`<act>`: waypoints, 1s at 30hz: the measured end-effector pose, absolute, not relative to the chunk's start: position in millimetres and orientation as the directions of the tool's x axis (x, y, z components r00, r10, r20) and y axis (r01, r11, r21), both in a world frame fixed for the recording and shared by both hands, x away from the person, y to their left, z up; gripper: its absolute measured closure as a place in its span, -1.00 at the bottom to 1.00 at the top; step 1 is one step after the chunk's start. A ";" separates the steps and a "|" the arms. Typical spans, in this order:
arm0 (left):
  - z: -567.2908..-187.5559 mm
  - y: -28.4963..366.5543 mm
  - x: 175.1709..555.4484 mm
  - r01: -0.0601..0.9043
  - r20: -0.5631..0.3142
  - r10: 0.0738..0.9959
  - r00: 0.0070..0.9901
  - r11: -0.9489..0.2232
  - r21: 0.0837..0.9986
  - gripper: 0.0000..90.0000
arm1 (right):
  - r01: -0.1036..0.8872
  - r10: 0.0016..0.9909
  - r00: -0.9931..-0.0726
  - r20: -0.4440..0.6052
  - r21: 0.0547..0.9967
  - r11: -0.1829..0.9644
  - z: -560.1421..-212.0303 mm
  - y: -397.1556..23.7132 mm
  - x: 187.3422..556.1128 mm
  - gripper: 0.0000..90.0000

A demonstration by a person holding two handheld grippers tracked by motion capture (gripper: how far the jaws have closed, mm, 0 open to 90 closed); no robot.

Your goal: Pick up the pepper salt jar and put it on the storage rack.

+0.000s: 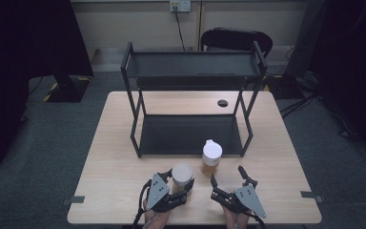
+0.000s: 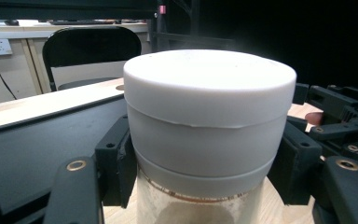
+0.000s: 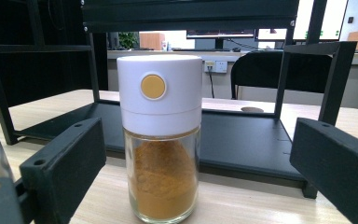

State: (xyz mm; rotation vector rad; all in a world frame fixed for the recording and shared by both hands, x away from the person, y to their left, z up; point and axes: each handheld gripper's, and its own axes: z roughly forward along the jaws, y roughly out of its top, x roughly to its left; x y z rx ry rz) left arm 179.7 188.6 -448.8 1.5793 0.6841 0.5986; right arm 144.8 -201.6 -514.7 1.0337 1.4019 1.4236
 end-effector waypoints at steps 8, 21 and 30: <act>-442.1 191.7 181.4 0.080 -0.008 0.722 0.692 -0.065 0.995 -0.21 | -0.027 0.959 -0.284 -0.012 1.000 0.005 -514.8 -201.7 144.8 -0.95; -424.1 196.1 187.3 0.064 -0.002 0.725 0.689 -0.058 0.996 -0.21 | -0.026 0.959 -0.284 -0.011 1.000 0.004 -514.7 -201.6 144.8 -0.95; -409.1 198.2 192.1 0.030 0.022 0.728 0.686 -0.059 0.998 -0.21 | -0.026 0.959 -0.284 -0.011 1.000 0.004 -514.7 -201.7 144.8 -0.95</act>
